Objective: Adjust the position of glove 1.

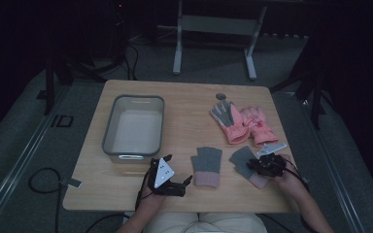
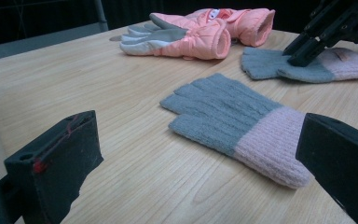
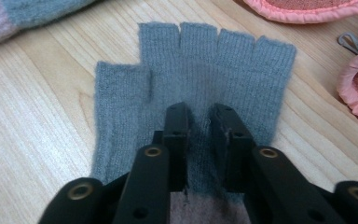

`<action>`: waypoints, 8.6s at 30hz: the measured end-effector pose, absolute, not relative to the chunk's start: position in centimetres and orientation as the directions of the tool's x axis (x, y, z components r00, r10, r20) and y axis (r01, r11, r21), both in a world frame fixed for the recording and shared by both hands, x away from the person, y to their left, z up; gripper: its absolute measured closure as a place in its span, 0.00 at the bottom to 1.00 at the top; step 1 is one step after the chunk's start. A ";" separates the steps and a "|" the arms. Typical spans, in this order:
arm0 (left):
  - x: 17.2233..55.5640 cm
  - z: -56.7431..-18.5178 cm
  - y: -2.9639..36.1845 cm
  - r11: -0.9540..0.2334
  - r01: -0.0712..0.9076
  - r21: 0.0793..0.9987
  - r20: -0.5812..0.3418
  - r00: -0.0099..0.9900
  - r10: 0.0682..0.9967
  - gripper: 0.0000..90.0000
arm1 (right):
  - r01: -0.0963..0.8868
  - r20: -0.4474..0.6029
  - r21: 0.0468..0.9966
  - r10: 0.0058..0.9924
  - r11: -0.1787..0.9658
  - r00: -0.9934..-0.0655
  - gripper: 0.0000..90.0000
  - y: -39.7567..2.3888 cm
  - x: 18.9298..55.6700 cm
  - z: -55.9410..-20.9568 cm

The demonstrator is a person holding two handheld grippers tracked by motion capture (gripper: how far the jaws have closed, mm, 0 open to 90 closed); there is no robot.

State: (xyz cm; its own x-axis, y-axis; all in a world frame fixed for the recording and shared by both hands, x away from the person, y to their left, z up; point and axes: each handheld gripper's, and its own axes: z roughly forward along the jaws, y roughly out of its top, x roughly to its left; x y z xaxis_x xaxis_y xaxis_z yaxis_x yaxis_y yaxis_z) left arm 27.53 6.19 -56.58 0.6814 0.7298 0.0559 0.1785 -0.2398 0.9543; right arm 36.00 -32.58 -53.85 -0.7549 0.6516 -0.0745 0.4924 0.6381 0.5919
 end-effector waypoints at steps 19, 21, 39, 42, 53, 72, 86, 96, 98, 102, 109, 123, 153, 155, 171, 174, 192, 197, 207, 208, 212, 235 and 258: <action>27.5 -56.6 6.2 -0.243 0.172 0.955 0.064 0.678 0.732 0.00 | 0.603 -0.012 0.685 0.833 0.410 -0.553 0.94 -30.9 31.8 -48.6; 27.4 -56.6 6.2 -0.247 0.170 0.954 0.069 0.677 0.733 0.00 | 0.613 0.013 0.706 0.859 0.355 -0.512 0.94 -30.7 31.1 -47.8; 27.4 -56.6 6.0 -0.249 0.166 0.954 0.073 0.678 0.732 0.00 | 0.734 0.122 0.675 0.971 0.071 -0.205 0.94 -30.0 31.0 -53.0; 27.4 -56.6 6.0 -0.248 0.167 0.954 0.071 0.679 0.731 0.00 | 0.738 0.118 0.672 0.975 0.063 -0.190 0.91 -30.0 31.2 -53.9; 27.4 -56.6 6.0 -0.246 0.166 0.955 0.069 0.682 0.728 0.00 | 0.711 0.116 0.700 0.971 0.070 -0.210 0.72 -30.2 31.3 -53.7; 27.4 -56.6 6.0 -0.254 0.159 0.954 0.080 0.683 0.726 0.00 | 0.603 -0.010 0.642 0.792 0.473 -0.610 0.67 -32.8 32.6 -52.5; 27.3 -56.6 6.0 -0.251 0.159 0.955 0.077 0.684 0.725 0.00 | 0.632 0.021 0.640 0.812 0.437 -0.583 0.65 -33.2 32.2 -54.2; 27.3 -56.6 6.0 -0.248 0.159 0.956 0.075 0.681 0.728 0.00 | 0.650 -0.007 0.656 0.865 0.383 -0.502 0.94 -32.1 31.4 -53.1; 27.3 -56.6 6.0 -0.248 0.160 0.956 0.075 0.680 0.729 0.00 | 0.644 0.019 0.684 0.874 0.343 -0.486 0.94 -32.0 31.1 -51.7; 27.2 -56.6 5.9 -0.255 0.152 0.955 0.087 0.677 0.730 0.00 | 0.610 0.037 0.736 0.883 0.293 -0.469 0.94 -31.2 30.7 -48.1; 27.3 -56.6 6.0 -0.240 0.163 0.957 0.069 0.676 0.733 0.00 | 0.559 0.044 0.769 0.847 0.310 -0.530 0.94 -27.6 31.3 -45.2; 27.4 -56.6 6.1 -0.237 0.167 0.957 0.062 0.682 0.729 0.00 | 0.579 0.122 0.754 0.800 0.310 -0.587 0.94 -20.0 30.8 -46.9; 27.4 -56.6 6.2 -0.236 0.168 0.957 0.057 0.687 0.724 0.00 | 0.693 0.139 0.638 0.835 0.336 -0.532 0.88 -18.0 32.8 -53.3; 27.4 -56.6 6.1 -0.243 0.165 0.956 0.068 0.682 0.728 0.00 | 0.690 0.126 0.638 0.837 0.343 -0.532 0.86 -17.8 32.8 -53.5; 27.2 -56.6 5.6 -0.263 0.155 0.952 0.099 0.656 0.748 0.00 | 0.603 0.063 0.653 0.760 0.459 -0.647 0.83 -18.1 34.4 -53.9; 27.1 -56.6 5.5 -0.267 0.146 0.952 0.107 0.660 0.744 0.00 | 0.583 0.053 0.648 0.735 0.490 -0.676 0.82 -18.0 34.8 -53.9; 27.8 -52.8 2.6 -0.416 0.186 0.890 0.079 0.836 0.543 0.08 | 0.518 0.048 0.732 0.725 0.442 -0.688 0.71 -20.9 37.3 -48.5; 28.5 -53.0 0.2 -0.531 0.111 0.840 0.148 0.894 0.422 0.08 | 0.541 0.078 0.714 0.717 0.445 -0.693 0.62 -21.3 39.3 -48.2; 29.2 -55.3 -2.3 -0.754 -0.100 0.650 0.414 0.878 0.241 0.23 | 0.615 0.159 0.656 0.717 0.437 -0.679 0.48 -20.8 42.4 -51.2; 29.3 -55.6 -2.6 -0.767 -0.101 0.634 0.426 0.873 0.237 0.24 | 0.625 0.167 0.650 0.721 0.432 -0.673 0.47 -20.9 42.5 -51.5; 29.7 -55.8 -2.8 -0.776 -0.093 0.624 0.446 0.858 0.256 0.36 | 0.644 0.172 0.634 0.734 0.428 -0.657 0.44 -20.6 42.6 -52.8; 34.5 -54.6 0.3 -0.695 0.138 0.705 0.063 0.965 0.255 0.76 | 0.712 0.372 0.585 0.652 0.389 -0.661 0.69 -18.6 42.6 -54.6; 34.6 -46.5 2.5 -0.695 0.107 0.711 0.100 0.963 0.250 0.77 | 0.589 0.317 0.743 0.609 0.316 -0.727 0.83 -18.0 41.1 -46.3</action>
State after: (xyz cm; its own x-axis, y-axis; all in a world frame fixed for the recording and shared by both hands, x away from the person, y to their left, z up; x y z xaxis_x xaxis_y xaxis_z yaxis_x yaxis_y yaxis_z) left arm 34.59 2.53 -46.51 0.9630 0.2501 0.0999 0.1066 -0.6946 0.7115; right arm 41.06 -17.96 -46.29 -0.7271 0.6088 0.3173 0.5894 0.3165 0.7433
